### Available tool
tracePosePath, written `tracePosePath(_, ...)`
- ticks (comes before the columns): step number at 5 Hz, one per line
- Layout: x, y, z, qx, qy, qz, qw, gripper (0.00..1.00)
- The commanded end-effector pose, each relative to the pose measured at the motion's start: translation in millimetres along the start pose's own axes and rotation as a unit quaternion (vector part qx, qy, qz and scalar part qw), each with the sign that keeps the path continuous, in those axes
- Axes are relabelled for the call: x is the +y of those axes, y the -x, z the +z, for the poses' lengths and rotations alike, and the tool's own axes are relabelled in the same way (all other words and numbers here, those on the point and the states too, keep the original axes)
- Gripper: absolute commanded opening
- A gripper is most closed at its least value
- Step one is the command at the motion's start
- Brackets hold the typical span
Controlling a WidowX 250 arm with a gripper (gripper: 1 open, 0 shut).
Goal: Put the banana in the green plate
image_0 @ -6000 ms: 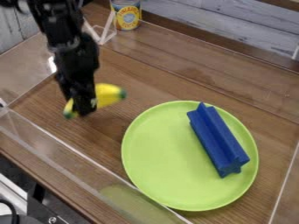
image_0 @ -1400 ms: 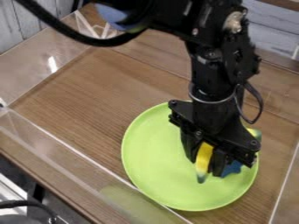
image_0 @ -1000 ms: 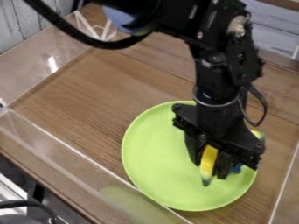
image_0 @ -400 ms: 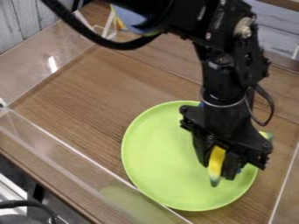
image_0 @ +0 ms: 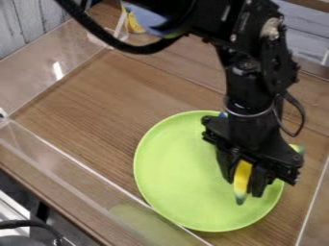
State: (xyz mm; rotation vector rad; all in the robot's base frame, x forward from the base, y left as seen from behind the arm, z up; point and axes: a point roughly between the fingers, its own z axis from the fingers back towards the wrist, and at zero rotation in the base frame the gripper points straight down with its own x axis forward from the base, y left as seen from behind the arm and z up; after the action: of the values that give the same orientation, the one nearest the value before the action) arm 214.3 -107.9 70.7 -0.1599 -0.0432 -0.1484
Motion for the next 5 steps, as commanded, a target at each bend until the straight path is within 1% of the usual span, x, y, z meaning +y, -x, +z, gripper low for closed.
tracePosePath(1, 0.0, -12.7, 9.3, -0.022, 0.008, 0.004, 0.9997, 0.00)
tracePosePath(4, 4.0, -15.9, 8.8, -0.017, 0.014, 0.010, 0.9997, 0.00)
tracePosePath(5, 6.0, -13.7, 7.8, -0.015, 0.015, 0.012, 0.9997, 1.00)
